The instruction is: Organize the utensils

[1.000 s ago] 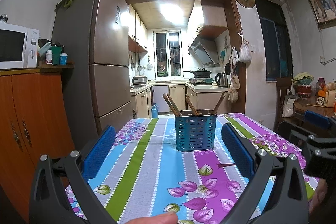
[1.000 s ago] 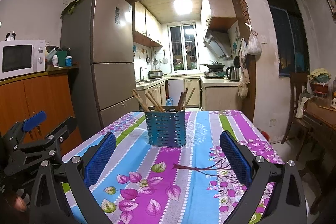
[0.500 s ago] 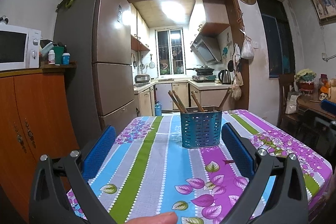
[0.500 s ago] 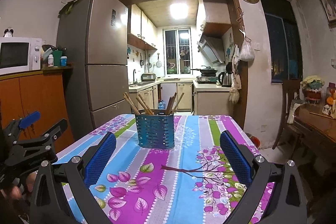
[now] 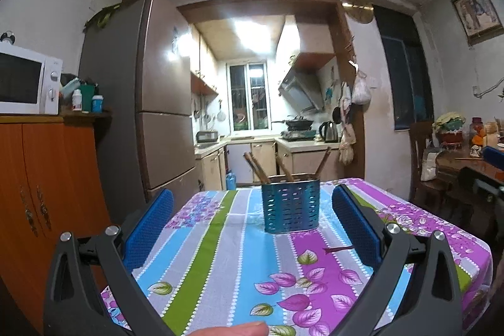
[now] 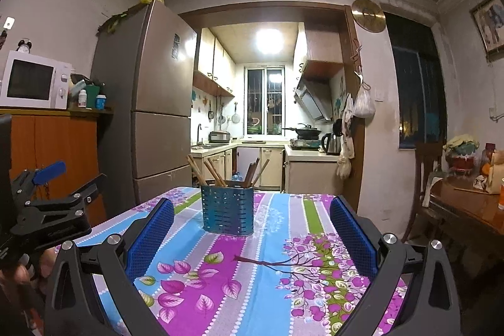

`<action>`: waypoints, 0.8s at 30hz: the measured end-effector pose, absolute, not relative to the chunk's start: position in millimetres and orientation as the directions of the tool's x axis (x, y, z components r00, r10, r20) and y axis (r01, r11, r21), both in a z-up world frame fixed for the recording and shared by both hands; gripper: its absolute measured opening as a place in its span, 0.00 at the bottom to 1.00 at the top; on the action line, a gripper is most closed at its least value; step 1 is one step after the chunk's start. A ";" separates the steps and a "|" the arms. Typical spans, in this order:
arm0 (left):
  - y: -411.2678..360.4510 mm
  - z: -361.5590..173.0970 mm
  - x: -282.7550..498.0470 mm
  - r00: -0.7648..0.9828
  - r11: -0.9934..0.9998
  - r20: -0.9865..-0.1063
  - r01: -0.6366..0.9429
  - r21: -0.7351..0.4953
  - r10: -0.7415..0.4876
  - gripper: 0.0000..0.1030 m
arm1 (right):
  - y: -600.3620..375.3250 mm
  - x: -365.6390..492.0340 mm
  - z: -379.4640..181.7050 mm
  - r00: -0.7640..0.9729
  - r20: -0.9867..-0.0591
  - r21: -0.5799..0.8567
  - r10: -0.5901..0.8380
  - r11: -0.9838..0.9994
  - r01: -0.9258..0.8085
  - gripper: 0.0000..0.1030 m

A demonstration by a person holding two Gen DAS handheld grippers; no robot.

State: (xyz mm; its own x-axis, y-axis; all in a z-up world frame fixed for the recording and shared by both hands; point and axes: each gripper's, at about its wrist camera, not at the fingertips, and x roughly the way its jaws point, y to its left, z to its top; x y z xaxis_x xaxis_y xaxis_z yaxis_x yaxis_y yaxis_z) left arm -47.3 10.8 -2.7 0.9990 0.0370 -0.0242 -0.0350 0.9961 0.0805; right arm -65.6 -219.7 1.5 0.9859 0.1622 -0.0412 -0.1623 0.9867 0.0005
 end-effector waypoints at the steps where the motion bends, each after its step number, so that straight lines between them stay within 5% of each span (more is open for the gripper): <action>1: 9.1 -3.3 -49.5 0.999 0.996 -0.009 -0.034 0.083 0.035 0.95 | -220.4 -64.6 -0.5 0.986 -0.034 0.004 0.161 0.987 -0.161 0.96; 24: -4.9 -1.8 -44.5 1.000 0.997 0.006 0.018 0.072 -0.018 0.95 | -227.2 -61.1 -4.8 0.986 -0.026 0.015 0.163 0.987 -0.163 0.96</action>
